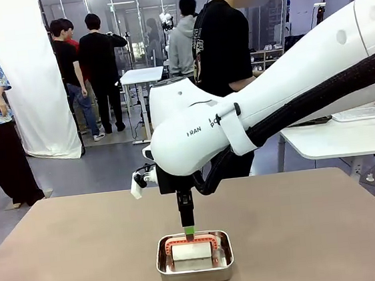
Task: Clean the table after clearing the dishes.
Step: When the right (or left) Handle tray is removed, use the right hand (or left hand) to clean the right (or left) side of the table with the Lint Roller.
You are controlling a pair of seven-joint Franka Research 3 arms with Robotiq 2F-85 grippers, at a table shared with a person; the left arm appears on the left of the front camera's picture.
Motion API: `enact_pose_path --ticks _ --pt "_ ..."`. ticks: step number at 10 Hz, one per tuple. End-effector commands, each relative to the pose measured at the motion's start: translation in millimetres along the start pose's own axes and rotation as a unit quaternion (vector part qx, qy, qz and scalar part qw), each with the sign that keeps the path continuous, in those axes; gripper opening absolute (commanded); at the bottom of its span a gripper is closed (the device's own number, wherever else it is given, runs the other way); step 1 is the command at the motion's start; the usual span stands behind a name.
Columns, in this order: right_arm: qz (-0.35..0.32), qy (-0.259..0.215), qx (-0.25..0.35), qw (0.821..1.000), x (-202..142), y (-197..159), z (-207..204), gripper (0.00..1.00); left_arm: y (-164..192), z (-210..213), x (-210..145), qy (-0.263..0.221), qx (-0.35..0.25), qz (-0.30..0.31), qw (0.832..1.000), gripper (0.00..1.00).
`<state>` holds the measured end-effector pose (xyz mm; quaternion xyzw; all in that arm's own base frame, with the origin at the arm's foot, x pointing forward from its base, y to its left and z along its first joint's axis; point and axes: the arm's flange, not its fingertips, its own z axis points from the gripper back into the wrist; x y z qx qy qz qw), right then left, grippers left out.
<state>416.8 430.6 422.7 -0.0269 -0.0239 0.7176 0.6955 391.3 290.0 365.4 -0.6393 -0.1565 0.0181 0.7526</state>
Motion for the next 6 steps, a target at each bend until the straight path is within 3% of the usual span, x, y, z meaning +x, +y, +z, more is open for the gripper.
enact_pose_path --ticks 1,3,5,6 --pt "-0.013 0.005 -0.014 1.0 3.4 2.8 -0.3 1.0 -0.8 1.0 -2.7 -0.003 0.0 0.0 1.0 1.0" --pt "-0.015 0.007 -0.011 1.0 -0.3 1.5 0.4 0.97 -0.8 1.0 -2.7 -0.003 0.0 0.0 1.0 1.0" --pt "-0.013 0.005 -0.014 1.0 -1.7 1.4 1.5 0.79 -0.8 1.0 -2.7 -0.003 0.0 0.0 1.0 1.0" --pt "-0.014 0.002 -0.017 1.0 -1.7 0.8 3.9 0.78 -0.8 1.0 -2.7 -0.003 0.0 0.0 1.0 1.0"
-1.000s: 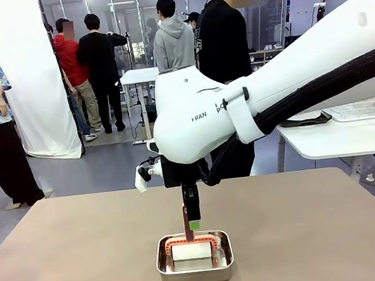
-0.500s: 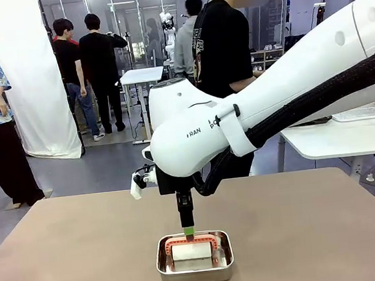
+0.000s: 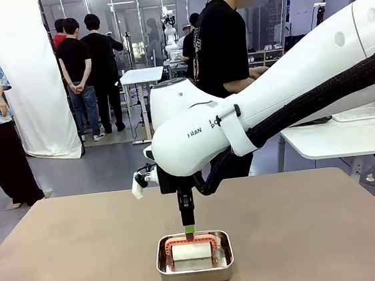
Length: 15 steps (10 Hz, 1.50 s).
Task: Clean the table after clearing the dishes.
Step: When the right (or left) Handle tray is removed, use the right hand (or left hand) to clean the right (or left) side of the table with the Lint Roller.
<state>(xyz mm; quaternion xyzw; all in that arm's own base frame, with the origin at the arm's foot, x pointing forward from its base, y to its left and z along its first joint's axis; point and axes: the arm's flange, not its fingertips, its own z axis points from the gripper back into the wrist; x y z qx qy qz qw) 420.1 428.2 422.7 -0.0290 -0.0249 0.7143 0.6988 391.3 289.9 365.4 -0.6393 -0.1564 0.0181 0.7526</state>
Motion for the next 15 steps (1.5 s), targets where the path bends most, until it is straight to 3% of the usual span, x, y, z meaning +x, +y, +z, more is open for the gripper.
enact_pose_path --ticks 1,2,3,4,5,6,7,11,12,13,15 --pt "-0.01 -0.001 -0.014 1.0 0.2 3.7 5.0 0.6 -0.8 1.0 -2.7 -0.003 0.0 0.0 1.0 1.0" --pt "-0.011 0.003 -0.009 1.0 1.8 4.3 3.2 0.59 -0.8 1.0 -2.7 -0.003 0.0 0.0 1.0 1.0" --pt "-0.011 0.003 -0.01 1.0 2.8 4.6 3.8 0.41 -0.8 1.0 -2.7 -0.003 0.0 0.0 1.0 1.0" --pt "-0.012 0.0 -0.011 1.0 3.3 4.3 5.1 0.4 -0.8 1.0 -2.7 -0.003 0.0 0.0 1.0 1.0" --pt "-0.014 0.001 -0.014 1.0 3.8 4.3 5.4 0.22 -0.8 1.0 -2.7 -0.003 0.0 0.0 1.0 1.0" --pt "-0.014 0.002 -0.014 1.0 2.2 3.6 6.7 0.21 -0.8 1.0 -2.7 -0.003 0.0 0.0 1.0 1.0" --pt "-0.012 0.003 -0.014 1.0 2.5 3.8 8.0 0.03 -0.8 1.0 -2.7 -0.003 0.0 0.0 1.0 1.0" --pt "-0.009 0.003 -0.016 1.0 3.3 4.8 10.3 0.0 -0.8 1.0 -2.7 -0.003 0.0 0.0 1.0 1.0" --pt "-0.035 -0.016 -0.014 0.999 -1.0 1.5 11.3 0.11 -0.8 1.0 -2.7 -0.003 0.0 0.0 1.0 1.0" --pt "-0.001 0.001 -0.001 1.0 1.4 1.9 2.5 0.11 -0.8 1.0 -2.7 -0.003 0.0 0.0 1.0 1.0" --pt "-0.001 0.001 -0.001 1.0 1.4 1.9 2.5 0.11 -0.8 1.0 -2.7 -0.003 0.0 0.0 1.0 1.0"
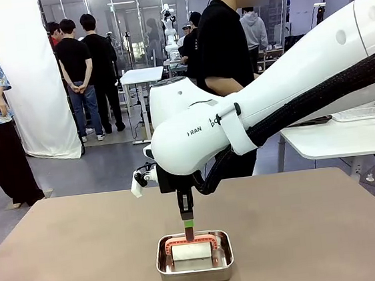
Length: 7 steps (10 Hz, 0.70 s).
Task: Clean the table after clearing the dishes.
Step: When the right (or left) Handle tray is removed, use the right hand (or left hand) to clean the right (or left) side of the table with the Lint Roller.
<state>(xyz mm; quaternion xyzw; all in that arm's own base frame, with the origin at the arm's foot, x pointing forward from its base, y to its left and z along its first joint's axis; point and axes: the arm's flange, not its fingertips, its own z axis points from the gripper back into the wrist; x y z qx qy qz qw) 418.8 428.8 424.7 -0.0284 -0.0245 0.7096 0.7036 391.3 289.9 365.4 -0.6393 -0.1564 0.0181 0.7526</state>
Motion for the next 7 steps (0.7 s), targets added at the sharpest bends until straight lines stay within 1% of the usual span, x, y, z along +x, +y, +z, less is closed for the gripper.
enact_pose_path --ticks 1,5,6,7 --pt "0.005 0.001 -0.001 1.0 1 1 0 0.11 -1 1 -3 -0.003 0.0 0.0 1.0 1.0" --pt "0.005 0.001 -0.001 1.0 1 1 0 0.11 -1 1 -3 -0.003 0.0 0.0 1.0 1.0" --pt "0.0 0.0 0.0 1.0 0 0 0 0.21 -1 1 -3 -0.003 0.0 0.0 1.0 1.0" --pt "-0.03 0.01 -0.013 0.999 1 1 21 0.21 -1 1 -3 -0.003 0.0 0.0 1.0 1.0"
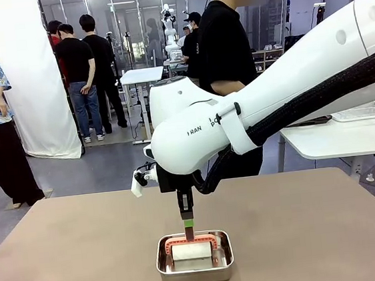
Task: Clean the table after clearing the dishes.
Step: When the right (or left) Handle tray is removed, use the right hand (or left hand) to clean the right (or left) side of the table with the Lint Roller.
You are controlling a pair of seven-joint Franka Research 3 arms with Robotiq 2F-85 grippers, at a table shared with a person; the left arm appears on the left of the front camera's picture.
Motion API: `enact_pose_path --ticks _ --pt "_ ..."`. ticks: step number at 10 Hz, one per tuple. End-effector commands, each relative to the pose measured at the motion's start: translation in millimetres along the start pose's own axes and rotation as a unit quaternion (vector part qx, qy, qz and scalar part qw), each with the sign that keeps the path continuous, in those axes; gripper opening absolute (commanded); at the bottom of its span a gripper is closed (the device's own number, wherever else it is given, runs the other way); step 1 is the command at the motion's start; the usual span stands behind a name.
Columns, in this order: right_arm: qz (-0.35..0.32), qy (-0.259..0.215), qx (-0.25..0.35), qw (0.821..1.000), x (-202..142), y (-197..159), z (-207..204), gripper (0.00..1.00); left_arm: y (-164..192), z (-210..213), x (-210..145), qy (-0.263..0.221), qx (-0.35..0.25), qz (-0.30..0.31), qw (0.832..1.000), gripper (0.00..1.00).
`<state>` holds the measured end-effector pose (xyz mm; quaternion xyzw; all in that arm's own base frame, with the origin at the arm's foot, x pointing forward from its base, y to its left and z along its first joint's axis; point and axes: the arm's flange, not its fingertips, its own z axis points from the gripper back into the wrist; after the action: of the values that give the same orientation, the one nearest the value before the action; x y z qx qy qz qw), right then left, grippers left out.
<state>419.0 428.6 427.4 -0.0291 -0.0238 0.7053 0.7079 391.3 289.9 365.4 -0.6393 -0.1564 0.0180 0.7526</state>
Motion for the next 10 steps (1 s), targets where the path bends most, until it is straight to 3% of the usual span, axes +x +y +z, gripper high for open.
enact_pose_path --ticks 1,4,6,7,8,10 --pt "-0.04 0.018 -0.011 0.999 0 3 36 0.21 -1 1 -3 -0.003 0.0 0.0 1.0 1.0" --pt "-0.103 -0.013 0.016 0.995 -9 4 86 0.21 -1 1 -3 -0.003 0.0 0.0 1.0 1.0" --pt "-0.187 -0.004 0.013 0.982 -22 1 113 0.21 -1 1 -3 -0.003 0.0 0.0 1.0 1.0" --pt "-0.256 -0.022 0.021 0.966 -33 -8 124 0.21 -1 1 -3 -0.003 0.0 0.0 1.0 1.0" --pt "-0.362 -0.033 0.001 0.932 -58 -23 128 0.21 -1 1 -3 -0.003 0.0 0.0 1.0 1.0" --pt "-0.478 -0.122 0.085 0.866 -118 -46 119 0.21 -1 1 -3 -0.003 0.0 0.0 1.0 1.0"
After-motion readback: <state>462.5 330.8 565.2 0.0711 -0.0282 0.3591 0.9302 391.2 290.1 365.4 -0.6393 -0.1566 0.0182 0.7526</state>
